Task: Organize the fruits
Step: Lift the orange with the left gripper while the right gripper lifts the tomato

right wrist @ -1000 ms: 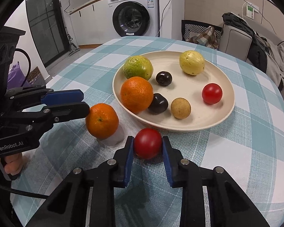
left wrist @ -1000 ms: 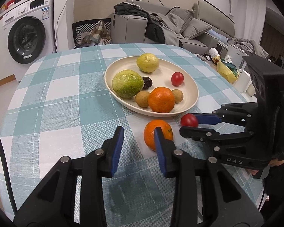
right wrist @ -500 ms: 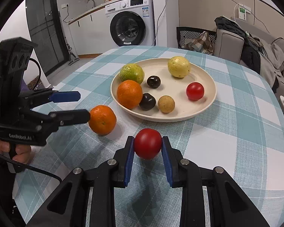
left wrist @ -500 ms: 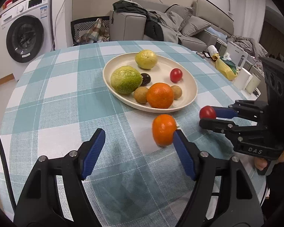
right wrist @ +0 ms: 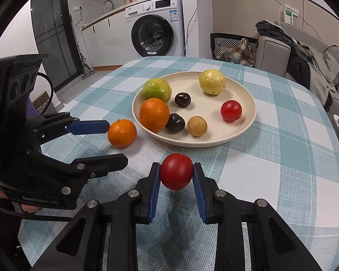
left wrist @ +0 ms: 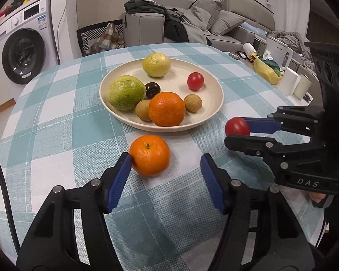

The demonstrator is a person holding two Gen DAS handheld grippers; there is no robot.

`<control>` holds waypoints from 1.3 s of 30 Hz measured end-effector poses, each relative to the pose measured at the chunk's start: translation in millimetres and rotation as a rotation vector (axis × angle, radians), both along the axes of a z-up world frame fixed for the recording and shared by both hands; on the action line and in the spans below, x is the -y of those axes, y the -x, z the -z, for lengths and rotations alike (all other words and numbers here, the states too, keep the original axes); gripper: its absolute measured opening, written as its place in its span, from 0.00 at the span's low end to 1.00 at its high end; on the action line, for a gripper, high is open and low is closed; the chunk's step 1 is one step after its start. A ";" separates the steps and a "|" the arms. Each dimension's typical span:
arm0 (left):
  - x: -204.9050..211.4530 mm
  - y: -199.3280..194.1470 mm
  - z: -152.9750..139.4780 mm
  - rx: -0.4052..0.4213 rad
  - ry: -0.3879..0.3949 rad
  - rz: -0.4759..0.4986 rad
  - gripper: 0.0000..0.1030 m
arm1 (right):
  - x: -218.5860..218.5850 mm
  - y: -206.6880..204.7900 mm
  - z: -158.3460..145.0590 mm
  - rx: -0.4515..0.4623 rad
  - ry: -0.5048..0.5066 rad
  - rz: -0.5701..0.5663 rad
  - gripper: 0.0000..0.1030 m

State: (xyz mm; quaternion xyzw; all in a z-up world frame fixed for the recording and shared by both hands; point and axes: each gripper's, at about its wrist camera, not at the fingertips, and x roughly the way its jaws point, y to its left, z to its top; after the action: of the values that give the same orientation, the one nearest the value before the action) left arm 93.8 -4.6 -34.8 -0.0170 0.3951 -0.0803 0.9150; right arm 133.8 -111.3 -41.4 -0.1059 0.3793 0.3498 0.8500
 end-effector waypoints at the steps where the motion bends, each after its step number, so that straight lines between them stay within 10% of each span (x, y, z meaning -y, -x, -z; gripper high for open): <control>1: -1.8 -1.7 0.7 -0.005 0.009 -0.006 0.58 | -0.1 -0.3 0.0 0.000 0.001 0.000 0.29; 10: -9.5 -7.2 4.2 -0.007 0.008 -0.041 0.33 | -0.4 -1.2 -0.1 0.001 0.001 0.000 0.29; 39: 2.4 0.0 -1.4 -0.004 -0.007 0.004 0.38 | 3.2 -1.9 -3.7 0.014 -0.016 0.009 0.29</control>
State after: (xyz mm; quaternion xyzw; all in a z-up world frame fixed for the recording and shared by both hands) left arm 93.9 -7.0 -33.4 -0.0129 0.3971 -0.0807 0.9141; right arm 135.7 -114.5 -37.7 -0.1000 0.3709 0.3481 0.8551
